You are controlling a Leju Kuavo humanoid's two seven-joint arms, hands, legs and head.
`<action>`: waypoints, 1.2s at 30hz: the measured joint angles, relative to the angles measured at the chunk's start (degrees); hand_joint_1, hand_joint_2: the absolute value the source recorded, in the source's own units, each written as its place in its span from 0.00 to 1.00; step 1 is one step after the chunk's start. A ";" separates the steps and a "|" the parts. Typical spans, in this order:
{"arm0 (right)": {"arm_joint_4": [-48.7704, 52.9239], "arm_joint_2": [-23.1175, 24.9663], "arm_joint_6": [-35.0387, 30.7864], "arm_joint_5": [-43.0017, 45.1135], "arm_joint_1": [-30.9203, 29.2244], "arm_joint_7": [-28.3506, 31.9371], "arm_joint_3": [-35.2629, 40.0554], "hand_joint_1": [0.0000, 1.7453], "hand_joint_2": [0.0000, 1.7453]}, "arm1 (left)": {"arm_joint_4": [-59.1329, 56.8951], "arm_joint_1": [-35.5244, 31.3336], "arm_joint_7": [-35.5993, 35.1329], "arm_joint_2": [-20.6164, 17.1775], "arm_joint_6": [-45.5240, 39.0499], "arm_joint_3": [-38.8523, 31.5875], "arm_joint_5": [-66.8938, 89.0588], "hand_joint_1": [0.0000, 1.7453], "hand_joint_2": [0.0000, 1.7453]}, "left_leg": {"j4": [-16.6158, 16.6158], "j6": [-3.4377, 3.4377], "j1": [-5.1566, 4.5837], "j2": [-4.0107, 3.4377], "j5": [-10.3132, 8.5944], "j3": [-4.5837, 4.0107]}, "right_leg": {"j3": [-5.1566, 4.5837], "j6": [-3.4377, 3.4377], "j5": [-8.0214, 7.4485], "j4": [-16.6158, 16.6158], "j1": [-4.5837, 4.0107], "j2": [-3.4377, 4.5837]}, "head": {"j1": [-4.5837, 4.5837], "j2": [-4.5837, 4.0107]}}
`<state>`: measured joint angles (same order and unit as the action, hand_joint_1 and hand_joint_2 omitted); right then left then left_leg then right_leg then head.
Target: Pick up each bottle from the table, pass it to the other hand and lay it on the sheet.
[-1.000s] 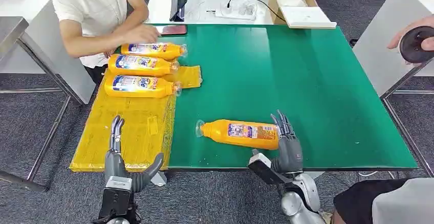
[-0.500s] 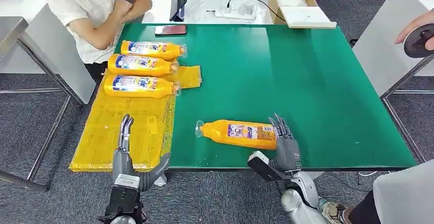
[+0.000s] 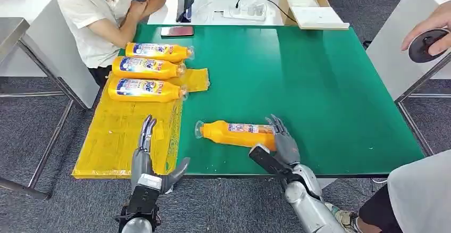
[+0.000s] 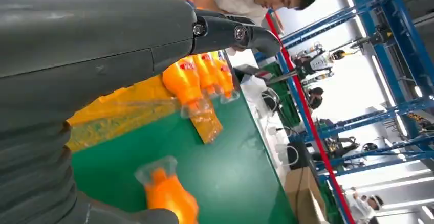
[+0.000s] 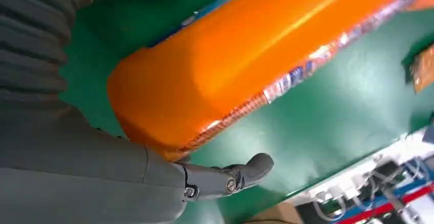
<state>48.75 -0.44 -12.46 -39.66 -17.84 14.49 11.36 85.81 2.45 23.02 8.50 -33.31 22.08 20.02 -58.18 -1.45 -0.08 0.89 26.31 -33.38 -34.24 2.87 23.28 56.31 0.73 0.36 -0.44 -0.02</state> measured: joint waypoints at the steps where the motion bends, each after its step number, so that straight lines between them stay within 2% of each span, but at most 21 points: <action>1: -0.98 0.00 0.04 -2.22 -0.99 -1.56 0.94 0.00 1.00 | -0.15 -0.30 -0.15 0.02 0.72 0.02 -0.41 0.00 1.00 | 0.00 0.00 0.01 -0.01 0.00 0.00 | 0.00 0.00 0.00 0.00 0.00 0.00 | -0.02 0.00; 5: -5.81 -0.57 3.08 -10.57 -6.69 -9.47 6.18 0.00 1.00 | -0.15 -0.48 -1.86 0.02 3.30 0.02 -0.79 0.00 1.00 | 0.00 0.00 0.00 -0.19 0.01 0.12 | 0.01 0.00 0.00 -0.03 0.00 0.07 | 0.00 0.00; 12: -11.66 -0.17 4.33 -10.74 -11.42 -9.55 10.24 0.00 1.00 | -0.15 -0.52 -1.84 0.02 5.55 -0.02 -3.06 0.00 1.00 | 0.00 0.00 0.00 -0.09 0.00 0.21 | 0.12 0.00 0.00 -0.03 0.00 0.06 | -0.02 0.00; 17: -14.23 0.22 4.24 -12.59 -13.29 -12.37 12.11 0.00 1.00 | 0.26 -0.20 -6.25 0.00 16.14 -0.13 -15.59 0.00 1.00 | 0.00 0.00 0.00 -0.11 0.00 0.28 | 0.19 0.00 0.00 -0.03 -0.01 0.06 | 0.00 0.00; 19: -15.00 0.31 4.09 -13.91 -13.99 -13.82 12.97 0.00 1.00 | 0.68 0.07 -6.97 0.00 17.81 -0.15 -17.20 0.00 1.00 | 0.00 0.00 0.00 -0.11 0.00 0.32 | 0.23 0.00 0.00 -0.03 -0.01 0.06 | 0.00 0.00; 30: -17.01 0.59 4.00 -14.61 -15.44 -14.76 14.63 0.00 1.00 | 1.29 0.37 -7.37 -0.04 18.36 -0.39 -17.81 0.00 1.00 | 0.00 0.00 -0.01 -0.10 0.00 0.43 | 0.35 0.00 0.00 -0.03 0.00 0.05 | 0.00 0.00; 31: -17.14 0.59 3.89 -15.02 -15.55 -15.13 14.87 0.11 1.00 | 1.29 0.37 -7.45 -0.04 18.47 -0.42 -17.88 0.00 1.00 | 0.00 0.00 -0.01 -0.10 0.01 0.44 | 0.35 0.00 0.00 -0.03 0.00 0.05 | 0.00 0.00; 32: -17.23 0.61 3.78 -15.48 -15.59 -15.54 15.02 1.00 1.00 | 1.29 0.37 -7.54 -0.04 18.58 -0.42 -17.90 0.00 1.00 | 0.00 0.00 0.00 -0.10 0.01 0.44 | 0.36 0.00 0.00 -0.03 0.00 0.05 | -0.02 0.00; 36: -17.67 0.72 3.28 -17.26 -15.85 -16.61 15.94 1.00 1.00 | 1.33 0.45 -7.72 -0.04 18.99 -0.42 -17.92 0.00 1.00 | 0.00 0.00 0.00 -0.09 0.00 0.45 | 0.37 0.00 0.00 -0.03 0.00 0.05 | 0.00 0.00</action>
<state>31.08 0.28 -9.18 -56.92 -33.69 -2.12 27.30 87.14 2.91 15.30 8.46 -14.32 21.66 2.10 -58.18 -1.45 -0.08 0.80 26.31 -32.94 -33.87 2.86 23.28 56.28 0.72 0.41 -0.44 -0.02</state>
